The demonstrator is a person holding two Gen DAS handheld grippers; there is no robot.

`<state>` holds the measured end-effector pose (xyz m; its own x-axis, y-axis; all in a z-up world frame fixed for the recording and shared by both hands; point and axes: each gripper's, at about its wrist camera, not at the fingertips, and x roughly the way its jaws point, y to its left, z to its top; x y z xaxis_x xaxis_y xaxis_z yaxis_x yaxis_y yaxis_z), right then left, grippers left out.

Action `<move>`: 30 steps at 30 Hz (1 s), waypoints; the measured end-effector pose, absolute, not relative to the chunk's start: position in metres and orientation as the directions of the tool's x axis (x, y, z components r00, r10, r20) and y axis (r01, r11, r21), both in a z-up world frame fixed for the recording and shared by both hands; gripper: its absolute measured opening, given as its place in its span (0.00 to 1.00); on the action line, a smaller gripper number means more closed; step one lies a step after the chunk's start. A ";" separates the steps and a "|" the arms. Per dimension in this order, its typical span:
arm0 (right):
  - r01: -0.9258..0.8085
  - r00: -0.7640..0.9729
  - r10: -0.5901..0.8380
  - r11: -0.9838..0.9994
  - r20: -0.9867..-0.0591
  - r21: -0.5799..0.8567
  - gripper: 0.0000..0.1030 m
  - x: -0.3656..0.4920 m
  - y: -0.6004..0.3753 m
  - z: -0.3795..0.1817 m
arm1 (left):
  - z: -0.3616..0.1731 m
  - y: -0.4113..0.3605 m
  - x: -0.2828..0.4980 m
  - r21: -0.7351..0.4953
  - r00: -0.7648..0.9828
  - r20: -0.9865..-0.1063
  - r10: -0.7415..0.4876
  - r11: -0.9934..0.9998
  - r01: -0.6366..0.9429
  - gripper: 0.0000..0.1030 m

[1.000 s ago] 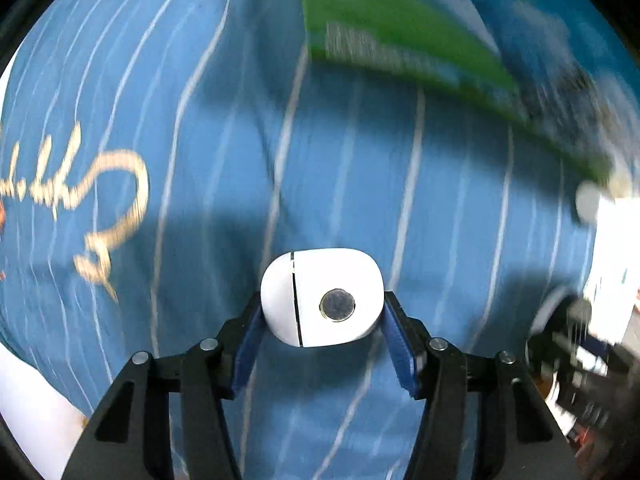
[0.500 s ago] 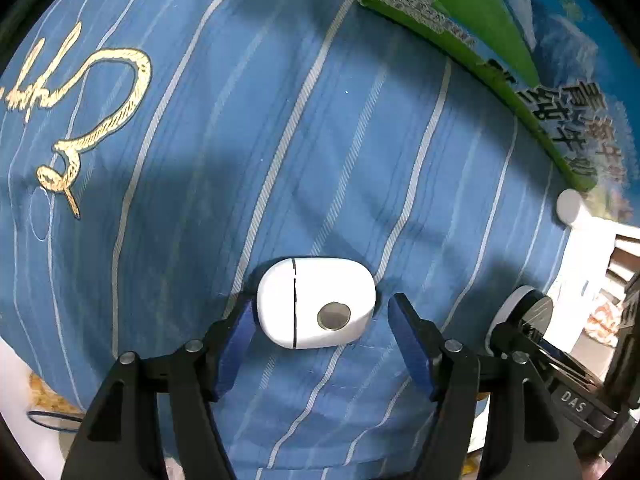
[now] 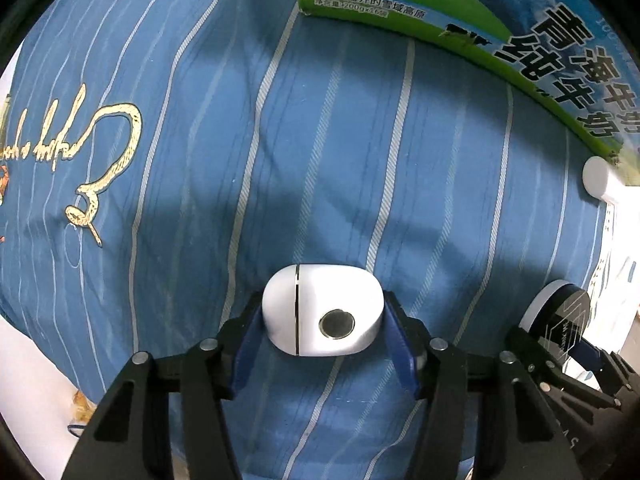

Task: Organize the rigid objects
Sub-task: 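Grasp white oval case with left tool while right tool grasps black compact, then carry case and compact into the box and open both tools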

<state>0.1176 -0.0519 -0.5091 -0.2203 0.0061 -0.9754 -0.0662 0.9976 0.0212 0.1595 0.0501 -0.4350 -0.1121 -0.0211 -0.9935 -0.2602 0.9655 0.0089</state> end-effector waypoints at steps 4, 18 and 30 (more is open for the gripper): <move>-0.094 -0.217 0.015 0.995 -0.976 0.036 0.75 0.109 -0.045 -0.500 | -0.414 0.045 0.140 -0.005 -0.084 -0.996 -0.027 0.968 -0.252 0.52; -0.140 -0.117 0.108 0.982 -0.987 0.124 0.75 0.112 -0.050 -0.433 | -0.306 0.028 0.092 -0.100 0.090 -0.992 -0.088 0.984 -0.147 0.52; -0.166 0.042 0.195 0.968 -0.980 0.186 0.75 0.122 -0.069 -0.333 | -0.220 0.017 0.130 -0.180 0.242 -0.958 -0.154 0.980 -0.088 0.52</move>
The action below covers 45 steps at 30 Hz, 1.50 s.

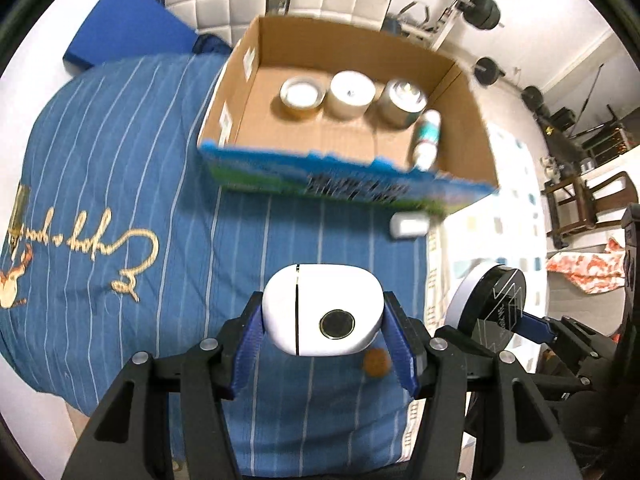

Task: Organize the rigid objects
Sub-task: 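Carry case and compact into the box and open both tools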

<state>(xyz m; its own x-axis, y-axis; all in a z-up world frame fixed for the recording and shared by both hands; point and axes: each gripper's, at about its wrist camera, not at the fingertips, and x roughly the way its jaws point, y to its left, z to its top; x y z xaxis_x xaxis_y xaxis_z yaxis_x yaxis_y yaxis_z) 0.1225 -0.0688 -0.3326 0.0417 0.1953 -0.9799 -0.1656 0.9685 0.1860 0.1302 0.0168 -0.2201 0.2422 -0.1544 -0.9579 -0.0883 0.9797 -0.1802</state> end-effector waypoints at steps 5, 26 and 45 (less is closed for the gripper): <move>-0.167 0.092 0.242 0.960 -0.966 0.224 0.75 0.137 -0.072 -0.300 | -0.199 0.016 0.156 -0.212 0.289 -0.940 -0.182 0.974 -0.075 0.52; -0.168 0.042 0.225 0.962 -0.973 0.216 0.75 0.305 -0.045 -0.355 | -0.288 0.048 0.339 -0.242 0.101 -0.968 -0.229 0.958 -0.154 0.52; -0.212 -0.192 0.149 0.959 -0.970 0.190 0.76 0.355 -0.020 -0.476 | -0.404 0.036 0.374 -0.134 -0.181 -0.971 -0.157 0.982 -0.133 0.53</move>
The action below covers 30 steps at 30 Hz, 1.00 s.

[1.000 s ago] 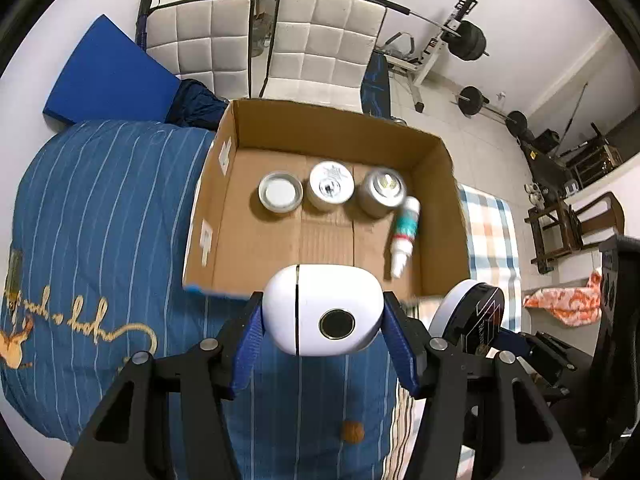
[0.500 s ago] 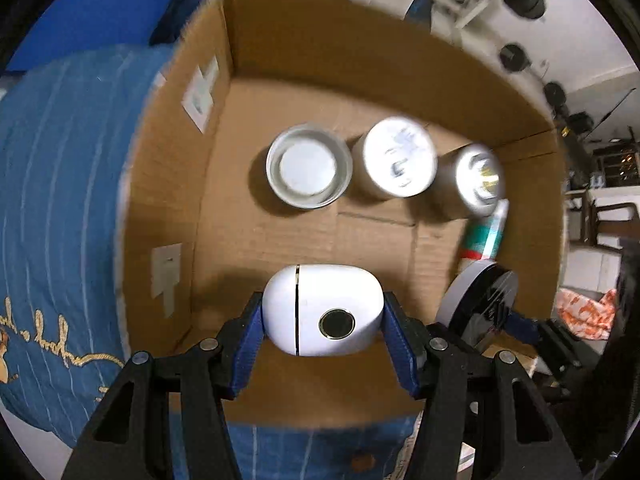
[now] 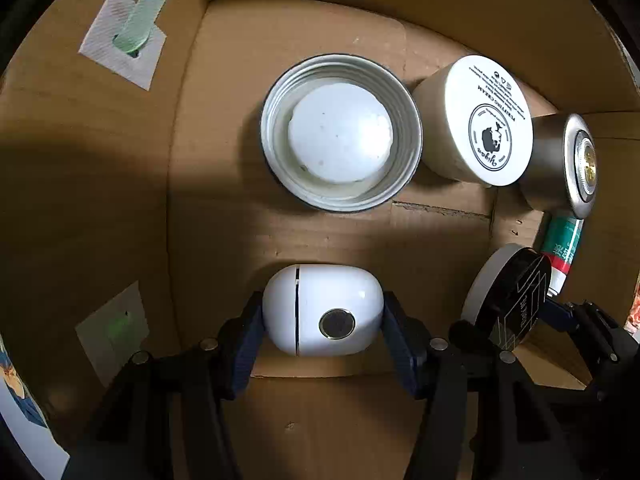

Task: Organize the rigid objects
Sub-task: 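Carry case and compact into the box and open both tools, then withdraw both tools from the box toward the walnut and white cylinder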

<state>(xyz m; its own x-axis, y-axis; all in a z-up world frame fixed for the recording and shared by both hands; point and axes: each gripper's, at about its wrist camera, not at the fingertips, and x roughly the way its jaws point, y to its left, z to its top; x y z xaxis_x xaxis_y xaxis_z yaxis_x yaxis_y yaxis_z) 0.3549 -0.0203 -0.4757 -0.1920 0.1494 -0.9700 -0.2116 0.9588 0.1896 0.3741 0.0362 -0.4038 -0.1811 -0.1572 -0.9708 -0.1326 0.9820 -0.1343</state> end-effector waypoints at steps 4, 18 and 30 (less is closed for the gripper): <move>-0.221 -0.211 0.143 0.957 -0.967 0.190 0.76 0.353 -0.018 -0.480 | -0.398 0.034 0.376 -0.136 -0.185 -0.970 -0.158 0.983 -0.126 0.53; -0.234 -0.213 0.123 0.957 -0.969 0.173 0.93 0.351 -0.019 -0.458 | -0.352 0.030 0.363 -0.140 -0.099 -0.982 -0.158 0.976 -0.164 0.81; -0.195 -0.081 0.109 0.973 -0.991 0.123 1.00 0.319 -0.040 -0.405 | -0.283 0.029 0.326 -0.098 0.102 -0.991 -0.084 0.985 -0.139 0.95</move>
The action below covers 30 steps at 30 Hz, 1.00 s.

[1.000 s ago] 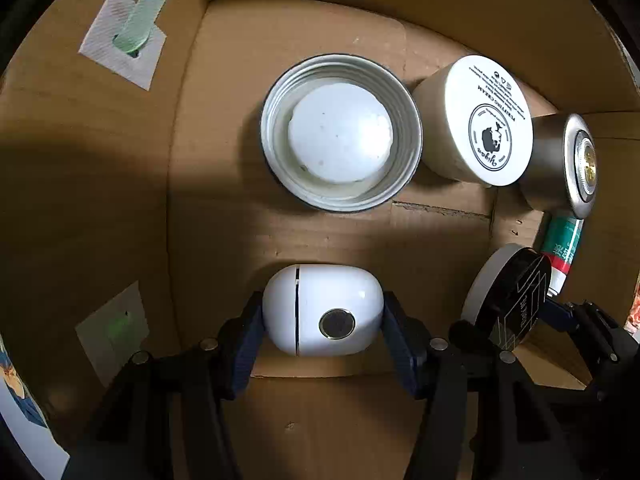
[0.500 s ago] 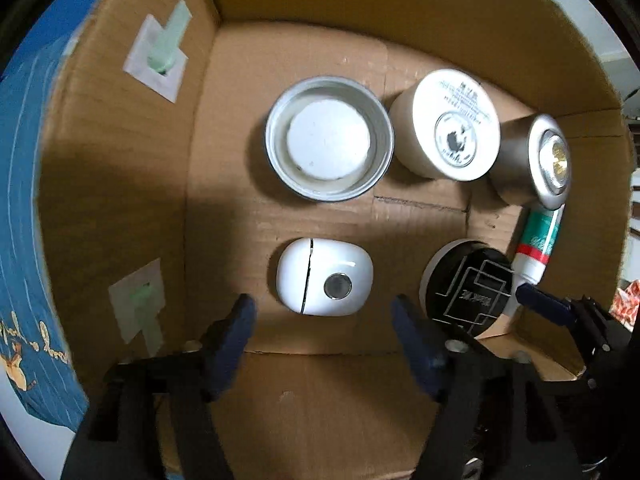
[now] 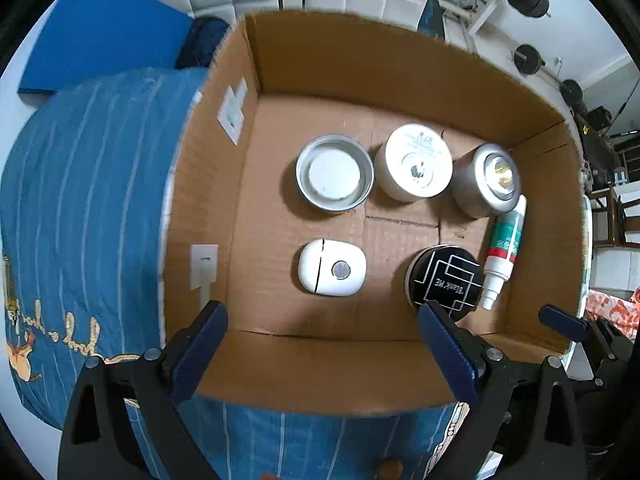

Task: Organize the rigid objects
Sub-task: 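Withdraw both tools from the box toward the walnut and white cylinder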

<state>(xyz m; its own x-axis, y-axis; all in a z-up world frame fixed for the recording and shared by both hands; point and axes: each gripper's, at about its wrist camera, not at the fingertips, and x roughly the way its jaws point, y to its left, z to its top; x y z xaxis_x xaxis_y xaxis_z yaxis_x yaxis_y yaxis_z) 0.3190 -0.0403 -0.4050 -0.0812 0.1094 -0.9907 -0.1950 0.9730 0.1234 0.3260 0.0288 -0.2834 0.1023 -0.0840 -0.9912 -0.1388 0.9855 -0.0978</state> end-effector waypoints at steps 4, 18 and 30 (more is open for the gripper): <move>-0.172 -0.021 0.102 0.979 -0.995 0.104 1.00 0.306 -0.048 -0.383 | -0.266 0.032 0.314 -0.091 0.157 -0.985 -0.070 0.988 -0.125 0.95; -0.114 0.141 0.120 0.988 -0.983 0.104 1.00 0.265 -0.065 -0.312 | -0.191 0.018 0.263 -0.063 0.354 -0.934 -0.040 0.997 -0.054 0.95; -0.094 0.228 0.122 0.990 -0.966 0.103 1.00 0.201 -0.088 -0.261 | -0.163 0.004 0.194 -0.006 0.422 -0.907 0.000 1.000 -0.012 0.95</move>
